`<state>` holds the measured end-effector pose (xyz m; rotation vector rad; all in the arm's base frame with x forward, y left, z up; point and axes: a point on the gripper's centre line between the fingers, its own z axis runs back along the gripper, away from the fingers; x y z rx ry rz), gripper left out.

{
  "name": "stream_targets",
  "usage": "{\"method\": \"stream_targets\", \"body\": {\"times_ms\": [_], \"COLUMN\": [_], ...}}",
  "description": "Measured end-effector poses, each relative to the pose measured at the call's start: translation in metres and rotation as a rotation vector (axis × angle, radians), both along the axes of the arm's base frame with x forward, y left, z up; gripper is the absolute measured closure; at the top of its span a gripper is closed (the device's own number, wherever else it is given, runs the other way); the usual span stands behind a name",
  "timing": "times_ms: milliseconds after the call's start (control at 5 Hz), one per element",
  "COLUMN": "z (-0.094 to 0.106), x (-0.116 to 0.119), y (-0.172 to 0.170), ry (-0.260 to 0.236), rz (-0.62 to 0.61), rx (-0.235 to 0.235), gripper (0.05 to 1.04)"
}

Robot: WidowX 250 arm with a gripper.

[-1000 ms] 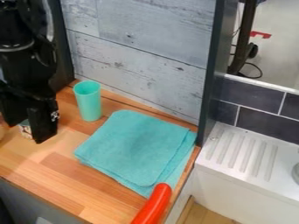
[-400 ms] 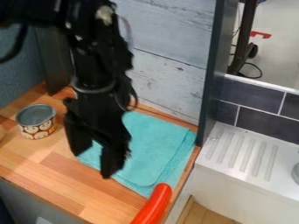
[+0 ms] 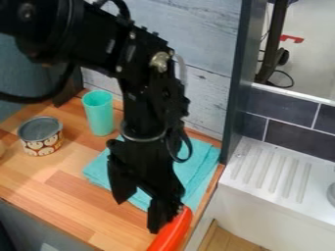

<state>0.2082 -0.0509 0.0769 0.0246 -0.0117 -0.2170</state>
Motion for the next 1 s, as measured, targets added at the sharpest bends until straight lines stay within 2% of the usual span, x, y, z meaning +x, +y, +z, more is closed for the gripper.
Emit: {"method": "stream_targets", "body": {"times_ms": [200, 400, 800, 1000], "z": [-0.009, -0.034, -0.054, -0.062], "x": [0.007, 0.009, 0.011, 0.009], "y": [-0.010, -0.026, -0.029, -0.029], "ry": [-0.023, 0.034, 0.073, 0.101], "rz": [-0.037, -0.070, -0.078, -0.078], "rx": [-0.024, -0.021, -0.019, -0.020], "gripper": [0.083, 0.083, 0.083, 0.116]}}
